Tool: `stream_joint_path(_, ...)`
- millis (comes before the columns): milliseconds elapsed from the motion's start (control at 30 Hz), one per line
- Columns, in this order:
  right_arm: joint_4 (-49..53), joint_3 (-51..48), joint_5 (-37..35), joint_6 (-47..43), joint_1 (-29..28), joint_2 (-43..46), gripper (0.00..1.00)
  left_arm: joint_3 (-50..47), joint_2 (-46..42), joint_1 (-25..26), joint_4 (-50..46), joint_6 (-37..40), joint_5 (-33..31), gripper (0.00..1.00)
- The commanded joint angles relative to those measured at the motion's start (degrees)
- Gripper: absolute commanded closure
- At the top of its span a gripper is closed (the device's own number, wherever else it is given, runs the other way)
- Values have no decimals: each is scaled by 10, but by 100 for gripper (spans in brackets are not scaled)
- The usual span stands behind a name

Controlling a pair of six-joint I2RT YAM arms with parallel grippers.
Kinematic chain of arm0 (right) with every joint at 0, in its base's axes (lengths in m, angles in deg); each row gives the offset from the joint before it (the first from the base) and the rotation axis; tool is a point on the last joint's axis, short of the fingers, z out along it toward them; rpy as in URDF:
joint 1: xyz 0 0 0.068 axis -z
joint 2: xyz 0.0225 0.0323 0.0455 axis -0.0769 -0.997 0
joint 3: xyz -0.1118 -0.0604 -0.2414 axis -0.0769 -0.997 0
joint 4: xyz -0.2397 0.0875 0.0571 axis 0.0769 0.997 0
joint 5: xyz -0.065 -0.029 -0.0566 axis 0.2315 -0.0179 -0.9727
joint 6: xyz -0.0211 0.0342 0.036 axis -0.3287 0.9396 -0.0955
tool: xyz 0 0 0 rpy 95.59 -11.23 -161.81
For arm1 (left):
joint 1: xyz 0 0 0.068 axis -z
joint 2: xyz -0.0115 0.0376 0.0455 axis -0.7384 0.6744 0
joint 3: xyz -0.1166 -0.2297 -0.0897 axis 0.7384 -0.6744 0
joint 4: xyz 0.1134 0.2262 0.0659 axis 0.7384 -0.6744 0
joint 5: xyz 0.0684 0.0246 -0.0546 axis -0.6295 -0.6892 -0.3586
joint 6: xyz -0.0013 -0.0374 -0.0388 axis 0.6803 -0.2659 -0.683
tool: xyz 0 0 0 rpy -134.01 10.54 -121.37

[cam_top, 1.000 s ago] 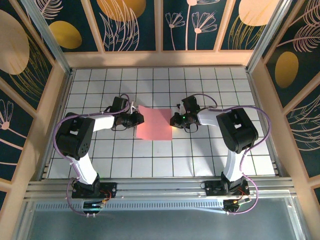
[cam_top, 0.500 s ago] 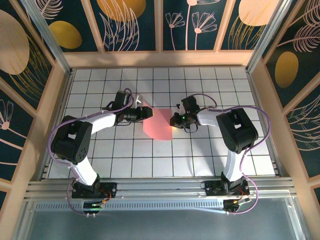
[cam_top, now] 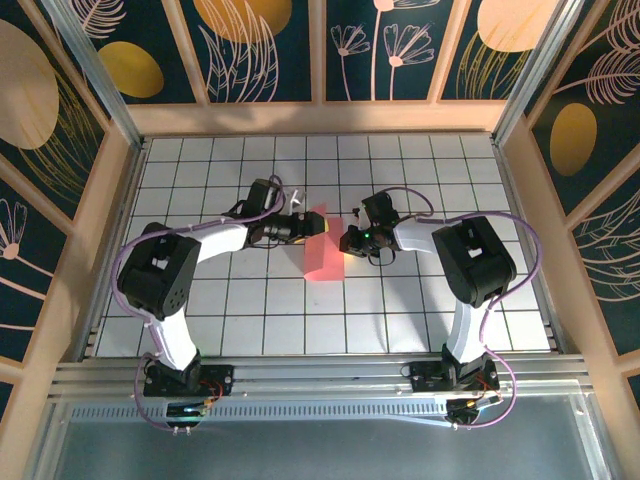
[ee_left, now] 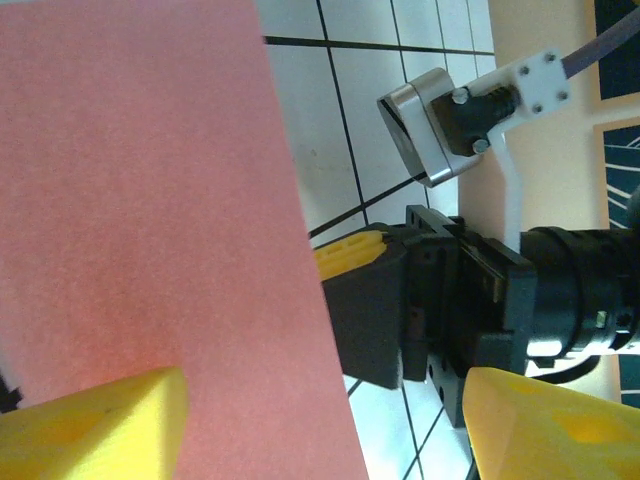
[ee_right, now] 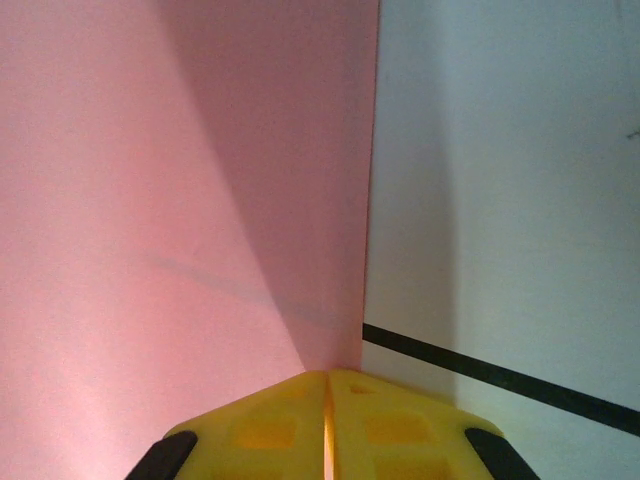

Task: Fold a paper plane with a square sheet of paper (fold left side to right side)
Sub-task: First fold in half a square sheet of paper at the center of the table.

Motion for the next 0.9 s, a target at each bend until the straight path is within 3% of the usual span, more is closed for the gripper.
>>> stream_joint_path(0,22,-15,-27,-5,-16,-23,90,18,20,5,21,-11,15,28)
stream_joint_path(133,23,-14,-27,-7,-16,-22,90,18,26,5,18,-8,4,33)
stream_joint_path(433,24,-8,-28,-5,-20,-20,90,21,31,6,-7,7,-16,69)
stream_joint_path(867,23,-6,-28,-4,-22,-15,90,18,36,6,-13,5,-34,94)
